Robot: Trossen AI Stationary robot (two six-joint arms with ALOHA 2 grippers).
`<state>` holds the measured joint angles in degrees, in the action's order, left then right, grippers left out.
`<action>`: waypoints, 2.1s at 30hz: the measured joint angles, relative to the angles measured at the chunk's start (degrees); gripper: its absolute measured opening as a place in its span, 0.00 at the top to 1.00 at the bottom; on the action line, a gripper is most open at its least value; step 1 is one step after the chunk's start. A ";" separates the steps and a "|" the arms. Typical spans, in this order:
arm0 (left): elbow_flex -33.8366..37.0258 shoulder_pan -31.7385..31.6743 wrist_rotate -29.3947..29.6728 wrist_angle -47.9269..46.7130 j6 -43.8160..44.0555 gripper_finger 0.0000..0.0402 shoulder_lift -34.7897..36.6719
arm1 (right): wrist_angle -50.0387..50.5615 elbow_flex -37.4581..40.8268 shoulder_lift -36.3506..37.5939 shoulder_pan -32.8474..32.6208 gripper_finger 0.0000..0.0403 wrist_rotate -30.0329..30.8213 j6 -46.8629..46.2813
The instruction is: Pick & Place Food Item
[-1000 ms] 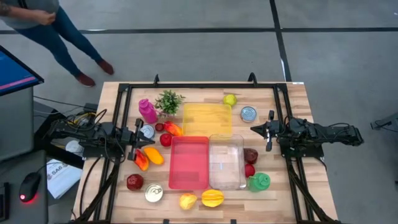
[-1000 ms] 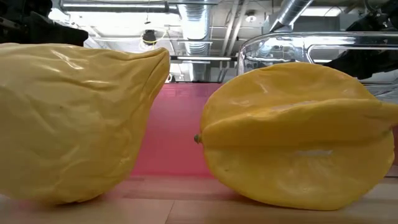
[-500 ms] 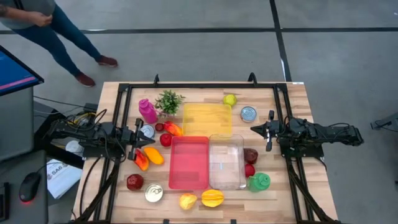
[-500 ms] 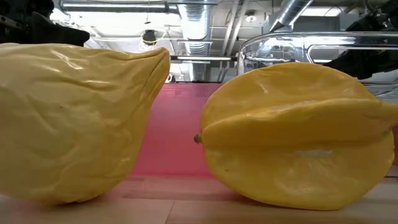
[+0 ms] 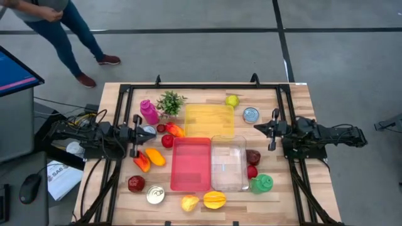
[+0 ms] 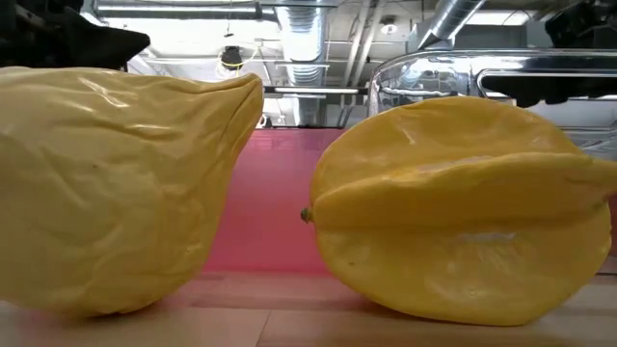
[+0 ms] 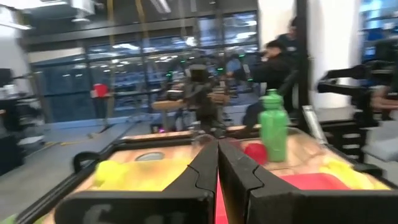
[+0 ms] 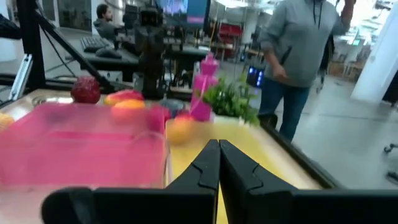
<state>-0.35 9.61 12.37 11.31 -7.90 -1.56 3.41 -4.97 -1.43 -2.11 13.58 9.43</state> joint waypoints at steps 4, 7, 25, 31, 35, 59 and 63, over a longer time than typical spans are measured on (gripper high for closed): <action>0.01 0.00 1.30 0.06 0.00 0.99 0.00 | -0.76 -0.01 0.00 0.00 1.00 0.00 0.02; -0.01 0.00 1.30 0.43 0.00 0.99 0.00 | -1.05 -0.01 0.00 0.00 1.00 0.02 0.02; 0.01 0.00 1.34 2.89 -1.01 0.99 0.00 | -9.56 -0.54 -0.55 0.02 1.00 13.60 -0.62; 0.01 0.00 1.33 2.91 -1.01 0.99 0.00 | -9.36 -2.99 -6.53 0.00 1.00 15.60 -3.30; 0.01 0.00 1.32 2.91 -1.03 0.99 0.00 | -8.71 -5.76 -12.98 0.00 1.00 19.23 -4.30; -0.01 0.00 1.32 2.86 -1.05 0.99 0.00 | 20.45 -27.76 -33.37 0.20 1.00 27.90 -28.77; 0.01 0.00 1.32 2.86 -1.03 0.99 0.00 | 23.70 -28.03 -33.55 2.11 1.00 27.87 -32.24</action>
<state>-0.35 9.61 13.69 14.17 -8.93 -1.56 27.11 -33.00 -34.98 0.00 41.45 -22.81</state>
